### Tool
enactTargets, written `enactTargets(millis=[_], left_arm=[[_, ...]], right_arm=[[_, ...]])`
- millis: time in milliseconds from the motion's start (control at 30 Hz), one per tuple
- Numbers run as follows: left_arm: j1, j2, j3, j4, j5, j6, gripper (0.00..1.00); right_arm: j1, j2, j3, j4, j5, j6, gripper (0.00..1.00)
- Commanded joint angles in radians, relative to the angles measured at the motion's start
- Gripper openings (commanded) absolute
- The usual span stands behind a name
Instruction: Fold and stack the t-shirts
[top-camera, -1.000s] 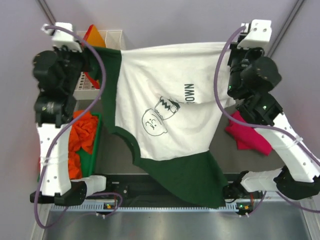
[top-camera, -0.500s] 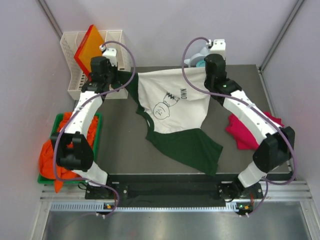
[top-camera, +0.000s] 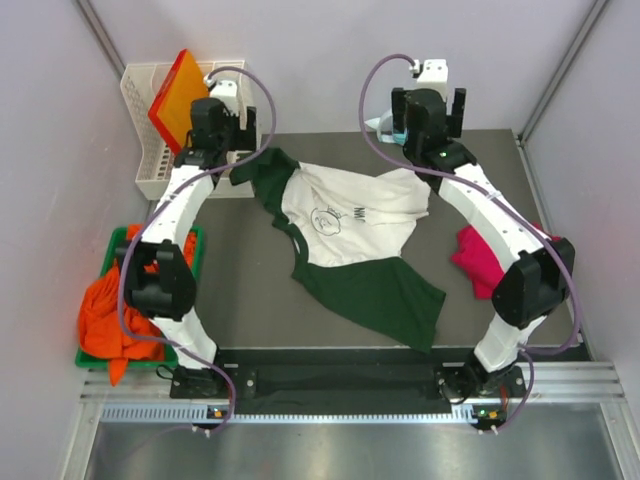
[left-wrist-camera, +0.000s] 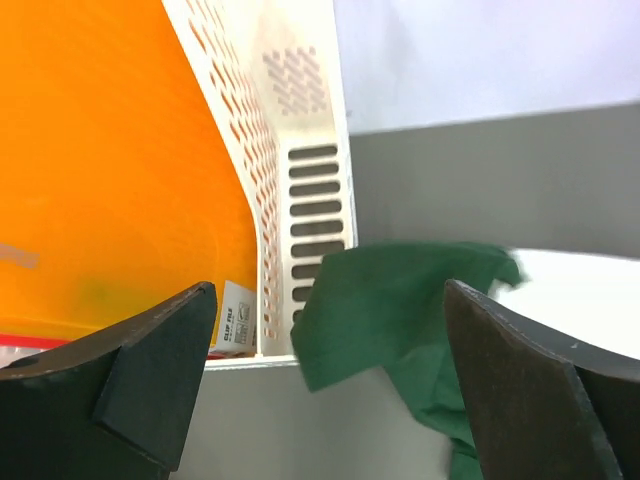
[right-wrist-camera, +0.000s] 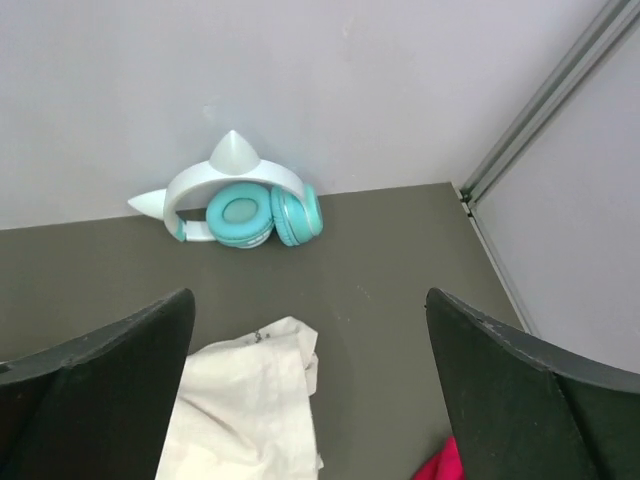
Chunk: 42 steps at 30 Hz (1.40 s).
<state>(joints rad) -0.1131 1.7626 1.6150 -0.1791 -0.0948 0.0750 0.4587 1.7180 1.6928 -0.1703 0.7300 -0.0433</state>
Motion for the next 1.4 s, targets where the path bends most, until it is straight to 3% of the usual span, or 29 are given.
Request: enactTargets(millis=[0, 33, 100, 233, 400, 633, 1000, 1167, 1367], left_arm=[[-0.008, -0.15, 0.052, -0.022, 0.061, -0.056, 0.99], [-0.014, -0.173, 0.043, -0.04, 0.154, -0.069, 0.99], [-0.046, -0.247, -0.013, -0.098, 0.196, -0.066, 0.99], [-0.228, -0.344, -0.153, -0.218, 0.167, -0.018, 0.98], [-0.267, -0.396, -0.245, -0.296, 0.265, -0.07, 0.93], [-0.417, -0.379, -0.358, -0.352, 0.253, -0.052, 0.96], [-0.612, -0.207, -0.472, -0.297, 0.265, -0.021, 0.94], [-0.629, -0.12, -0.507, -0.195, 0.222, -0.037, 0.94], [-0.629, -0.022, -0.449, -0.139, 0.156, -0.073, 0.93]], right_arm=[[-0.015, -0.095, 0.028, -0.011, -0.009, 0.019, 0.98], [-0.009, -0.113, 0.001, -0.014, -0.012, 0.022, 0.98], [-0.003, -0.176, -0.039, -0.029, -0.027, 0.034, 0.98], [0.029, -0.29, -0.23, -0.112, -0.06, 0.123, 0.95], [0.1, -0.447, -0.49, -0.146, -0.067, 0.206, 0.81], [0.193, -0.583, -0.728, -0.254, -0.081, 0.396, 0.79], [0.27, -0.623, -0.731, -0.343, -0.008, 0.517, 0.79], [0.293, -0.632, -0.726, -0.38, 0.019, 0.549, 0.79], [0.307, -0.646, -0.743, -0.409, 0.042, 0.589, 0.78]])
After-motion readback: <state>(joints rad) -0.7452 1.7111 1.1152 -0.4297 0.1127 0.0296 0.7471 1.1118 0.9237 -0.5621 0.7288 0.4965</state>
